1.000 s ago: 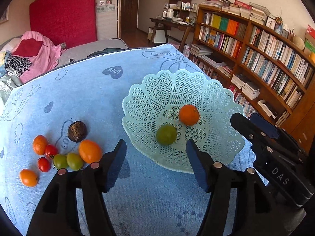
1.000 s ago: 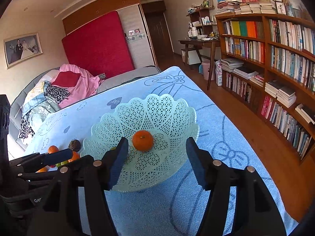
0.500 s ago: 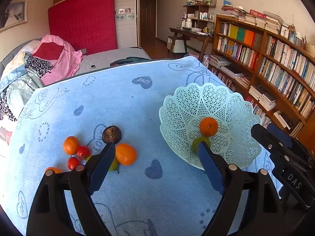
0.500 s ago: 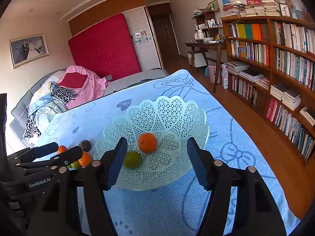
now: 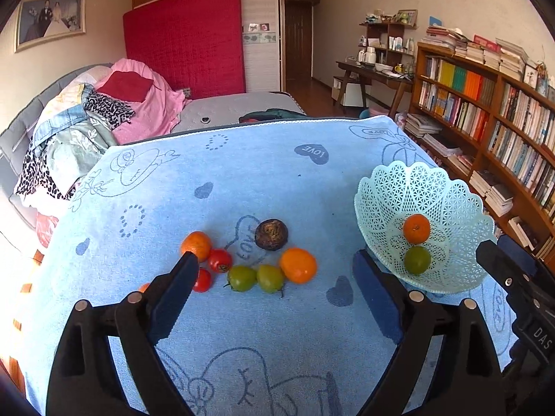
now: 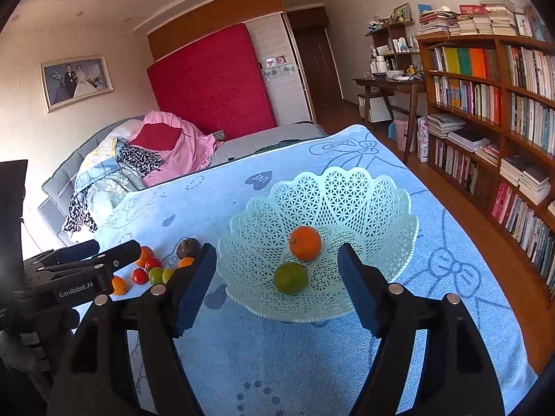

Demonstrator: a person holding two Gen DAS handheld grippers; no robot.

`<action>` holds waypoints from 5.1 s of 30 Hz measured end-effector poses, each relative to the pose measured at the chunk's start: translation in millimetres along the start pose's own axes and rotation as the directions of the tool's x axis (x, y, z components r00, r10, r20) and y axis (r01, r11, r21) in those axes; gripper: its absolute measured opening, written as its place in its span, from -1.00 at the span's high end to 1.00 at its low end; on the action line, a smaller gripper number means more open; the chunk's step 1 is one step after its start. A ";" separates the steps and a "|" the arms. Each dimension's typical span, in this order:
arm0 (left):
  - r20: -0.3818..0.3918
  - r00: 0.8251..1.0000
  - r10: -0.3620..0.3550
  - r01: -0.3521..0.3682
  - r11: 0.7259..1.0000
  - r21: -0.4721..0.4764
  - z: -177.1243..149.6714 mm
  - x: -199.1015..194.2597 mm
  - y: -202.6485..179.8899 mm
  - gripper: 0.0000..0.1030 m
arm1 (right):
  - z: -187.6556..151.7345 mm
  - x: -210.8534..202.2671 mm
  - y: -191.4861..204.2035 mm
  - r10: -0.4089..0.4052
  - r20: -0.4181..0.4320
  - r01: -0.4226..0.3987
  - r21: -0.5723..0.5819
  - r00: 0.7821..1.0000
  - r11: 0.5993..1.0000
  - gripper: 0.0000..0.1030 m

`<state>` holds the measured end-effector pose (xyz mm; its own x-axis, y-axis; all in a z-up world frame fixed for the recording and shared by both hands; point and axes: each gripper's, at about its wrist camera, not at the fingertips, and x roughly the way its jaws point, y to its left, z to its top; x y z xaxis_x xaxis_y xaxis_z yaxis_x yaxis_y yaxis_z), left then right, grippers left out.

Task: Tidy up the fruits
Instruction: 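Move the left tool to the oval orange fruit and close on it, then lower the right tool onto a green tomato and close it while the left tool holds the oval fruit, then carry the green tomato into the basket and open the right tool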

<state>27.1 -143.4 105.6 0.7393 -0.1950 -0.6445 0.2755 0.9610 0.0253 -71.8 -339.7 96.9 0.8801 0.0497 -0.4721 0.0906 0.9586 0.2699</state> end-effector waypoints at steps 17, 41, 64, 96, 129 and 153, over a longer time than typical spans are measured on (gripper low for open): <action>-0.086 0.986 0.141 -0.149 0.984 -0.098 -42.8 6.6 84.6 -0.73 | -23.5 10.9 42.2 0.081 -0.072 -0.085 -0.053 0.994 0.995 -0.43; -0.154 0.986 0.062 -0.083 0.988 -0.132 -58.5 65.2 126.6 -0.24 | -41.6 39.7 90.9 0.116 -0.186 -0.137 -0.102 0.976 0.985 -0.44; -0.050 0.997 0.053 -0.060 0.985 -0.159 -69.1 48.0 126.1 0.13 | -41.9 118.1 118.8 0.152 -0.333 -0.192 -0.091 0.931 0.977 0.01; -0.035 0.999 0.032 -0.038 0.982 -0.186 -70.5 45.7 128.4 0.12 | -45.3 167.2 125.7 0.099 -0.359 -0.147 -0.111 0.928 0.983 0.47; -0.027 0.999 0.026 -0.030 0.982 -0.185 -70.6 45.8 127.0 0.12 | -42.8 165.6 140.4 0.062 -0.304 -0.113 -0.155 0.951 0.981 0.43; -0.035 0.997 -0.068 0.061 0.982 -0.179 -61.9 20.7 104.4 0.12 | -25.5 60.5 80.7 0.064 -0.143 -0.074 -0.068 0.988 0.995 0.43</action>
<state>33.1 -34.9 47.6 0.6972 -0.2530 -0.6707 0.2051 0.9669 -0.1515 -23.1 -252.1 68.7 0.8083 0.1503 -0.5692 -0.0066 0.9691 0.2466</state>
